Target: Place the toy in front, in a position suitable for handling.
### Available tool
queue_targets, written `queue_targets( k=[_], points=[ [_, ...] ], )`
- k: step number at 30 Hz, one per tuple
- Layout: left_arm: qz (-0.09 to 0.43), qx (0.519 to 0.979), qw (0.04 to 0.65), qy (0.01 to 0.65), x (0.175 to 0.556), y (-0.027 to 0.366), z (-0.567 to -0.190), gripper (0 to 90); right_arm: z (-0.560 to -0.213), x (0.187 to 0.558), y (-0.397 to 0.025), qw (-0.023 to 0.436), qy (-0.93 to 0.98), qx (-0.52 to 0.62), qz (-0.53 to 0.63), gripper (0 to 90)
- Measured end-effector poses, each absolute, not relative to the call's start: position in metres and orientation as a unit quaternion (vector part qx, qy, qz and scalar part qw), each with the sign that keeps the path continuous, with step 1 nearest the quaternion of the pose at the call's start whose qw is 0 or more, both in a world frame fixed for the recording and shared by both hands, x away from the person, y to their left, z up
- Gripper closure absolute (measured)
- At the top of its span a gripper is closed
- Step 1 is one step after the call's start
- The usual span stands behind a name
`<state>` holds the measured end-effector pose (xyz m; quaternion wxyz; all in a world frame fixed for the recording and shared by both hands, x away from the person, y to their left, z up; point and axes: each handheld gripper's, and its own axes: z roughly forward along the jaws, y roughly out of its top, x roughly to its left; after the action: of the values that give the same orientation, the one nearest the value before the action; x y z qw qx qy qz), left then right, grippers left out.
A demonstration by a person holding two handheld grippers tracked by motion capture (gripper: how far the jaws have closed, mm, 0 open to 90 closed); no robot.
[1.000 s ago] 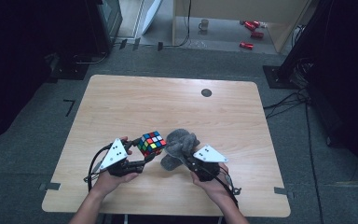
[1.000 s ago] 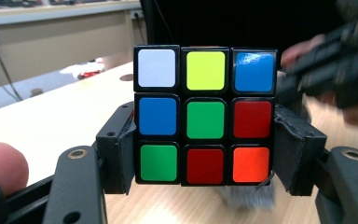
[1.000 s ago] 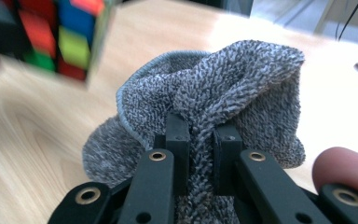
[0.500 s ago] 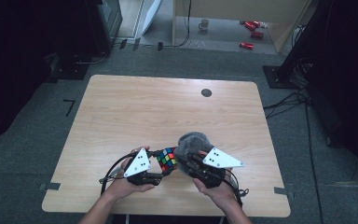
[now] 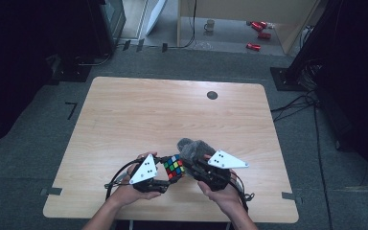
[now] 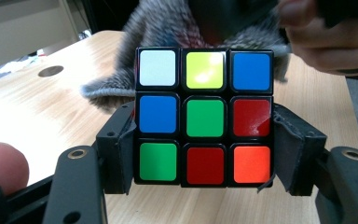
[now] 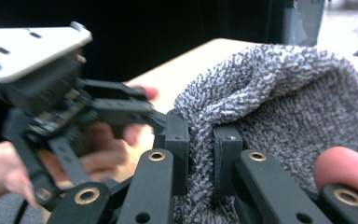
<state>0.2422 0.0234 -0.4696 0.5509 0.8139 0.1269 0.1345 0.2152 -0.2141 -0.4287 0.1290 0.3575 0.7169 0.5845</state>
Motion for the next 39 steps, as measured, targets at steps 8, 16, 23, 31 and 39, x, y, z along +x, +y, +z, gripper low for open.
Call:
queue_targets(
  k=[8, 16, 23, 31, 39],
  points=[
    [0.148, 0.808, 0.551, 0.146, 0.249, 0.038, -0.468, 35.4, -0.431, 0.225, -0.236, 0.129, 0.686, 0.403, 0.592, 80.6],
    [0.159, 0.796, 0.557, 0.176, 0.26, 0.058, -0.466, 35.4, -0.473, 0.254, -0.255, 0.165, 0.712, 0.486, 0.478, 57.5],
    [0.16, 0.796, 0.557, 0.178, 0.26, 0.06, -0.465, 35.4, -0.507, 0.276, -0.24, 0.245, 0.74, 0.522, 0.346, 10.6],
    [0.158, 0.797, 0.556, 0.175, 0.26, 0.058, -0.466, 35.4, -0.519, 0.28, -0.239, 0.23, 0.752, 0.521, 0.333, 36.1],
    [0.16, 0.799, 0.552, 0.177, 0.259, 0.055, -0.467, 35.4, -0.514, 0.272, -0.251, 0.206, 0.739, 0.508, 0.391, 78.0]
  ],
)
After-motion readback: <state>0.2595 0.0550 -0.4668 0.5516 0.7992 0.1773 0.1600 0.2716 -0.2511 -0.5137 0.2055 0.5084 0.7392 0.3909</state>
